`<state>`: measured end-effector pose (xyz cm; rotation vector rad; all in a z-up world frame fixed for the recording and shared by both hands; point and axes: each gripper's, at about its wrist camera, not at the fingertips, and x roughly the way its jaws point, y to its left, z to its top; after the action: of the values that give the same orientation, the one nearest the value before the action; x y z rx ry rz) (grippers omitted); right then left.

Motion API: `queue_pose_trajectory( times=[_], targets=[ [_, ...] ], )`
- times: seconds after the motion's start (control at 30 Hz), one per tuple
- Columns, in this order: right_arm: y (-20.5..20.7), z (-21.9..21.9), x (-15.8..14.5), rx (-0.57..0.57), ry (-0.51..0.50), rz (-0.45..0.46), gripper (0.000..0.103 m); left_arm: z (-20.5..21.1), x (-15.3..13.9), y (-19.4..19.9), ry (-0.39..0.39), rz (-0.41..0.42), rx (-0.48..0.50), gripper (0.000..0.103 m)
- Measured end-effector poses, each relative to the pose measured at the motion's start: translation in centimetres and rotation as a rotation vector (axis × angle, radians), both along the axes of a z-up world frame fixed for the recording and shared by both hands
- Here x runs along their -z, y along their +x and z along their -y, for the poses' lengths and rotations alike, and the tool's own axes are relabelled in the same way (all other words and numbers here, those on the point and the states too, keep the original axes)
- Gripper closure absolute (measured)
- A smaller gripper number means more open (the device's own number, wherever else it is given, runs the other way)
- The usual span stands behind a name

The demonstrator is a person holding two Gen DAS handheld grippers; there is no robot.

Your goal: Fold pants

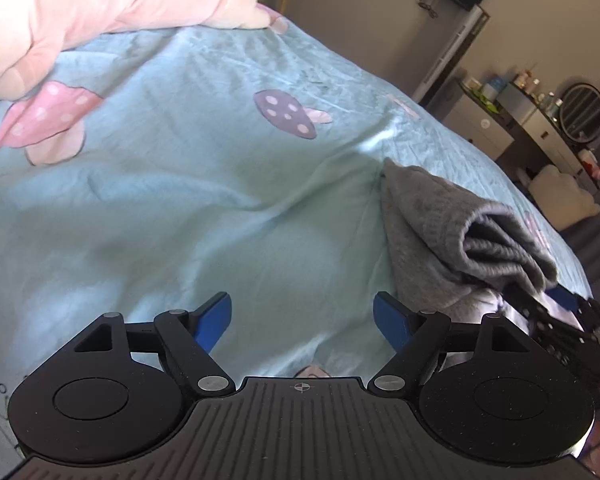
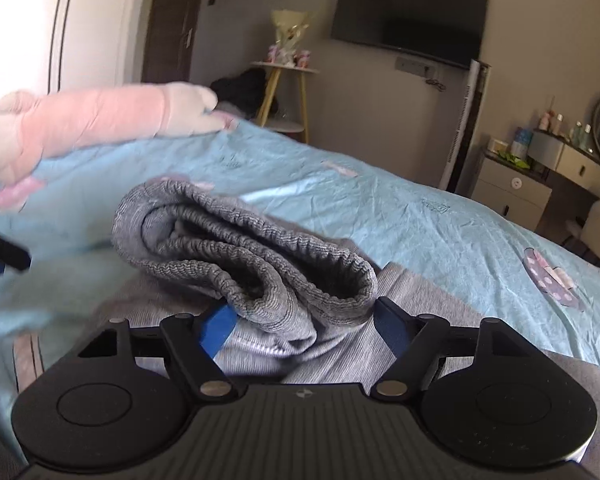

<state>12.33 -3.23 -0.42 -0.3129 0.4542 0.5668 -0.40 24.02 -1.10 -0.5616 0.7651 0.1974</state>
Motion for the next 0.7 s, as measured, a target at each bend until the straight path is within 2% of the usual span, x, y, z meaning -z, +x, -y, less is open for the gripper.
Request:
queue_pose_trajectory(
  times=[0.1, 0.17, 0.23, 0.27, 0.3, 0.37, 0.5, 0.57, 0.63, 0.7],
  targets=[
    [1.3, -1.2, 0.5, -0.049, -0.072, 0.014, 0.020, 0.9, -0.2, 0.2, 0.028, 0.003, 0.031, 0.020],
    [2.3, -1.5, 0.5, -0.058, -0.045, -0.014, 0.021, 1.4, -0.2, 0.2, 0.046, 0.001, 0.051, 0.020],
    [3.1, -1.4, 0.0, -0.041, 0.008, -0.065, 0.029, 1.9, -0.3, 0.2, 0.059, 0.007, 0.071, 0.020],
    [3.4, -1.2, -0.4, -0.025, 0.036, -0.093, 0.038, 2.1, -0.5, 0.1, 0.064, 0.011, 0.082, 0.020],
    [3.7, -0.8, -0.9, 0.003, 0.078, -0.129, 0.045, 2.4, -0.6, 0.2, 0.066, 0.017, 0.097, 0.019],
    [4.2, 0.6, -2.0, 0.064, 0.209, -0.209, 0.053, 3.2, -0.8, 0.3, 0.067, 0.033, 0.144, 0.018],
    [4.3, 4.3, -3.9, 0.161, 0.526, -0.338, 0.061, 6.3, -0.6, 1.5, 0.039, 0.045, 0.293, 0.015],
    [3.9, 6.3, -4.5, 0.206, 0.678, -0.394, 0.063, 8.3, -0.1, 2.9, 0.031, 0.013, 0.373, 0.014],
    [3.2, 8.1, -4.8, 0.247, 0.781, -0.429, 0.063, 10.1, 0.6, 4.4, 0.060, -0.037, 0.420, 0.014],
    [2.1, 10.3, -5.1, 0.286, 0.842, -0.433, 0.064, 11.2, 1.2, 6.1, 0.119, -0.141, 0.393, 0.030]
  ],
)
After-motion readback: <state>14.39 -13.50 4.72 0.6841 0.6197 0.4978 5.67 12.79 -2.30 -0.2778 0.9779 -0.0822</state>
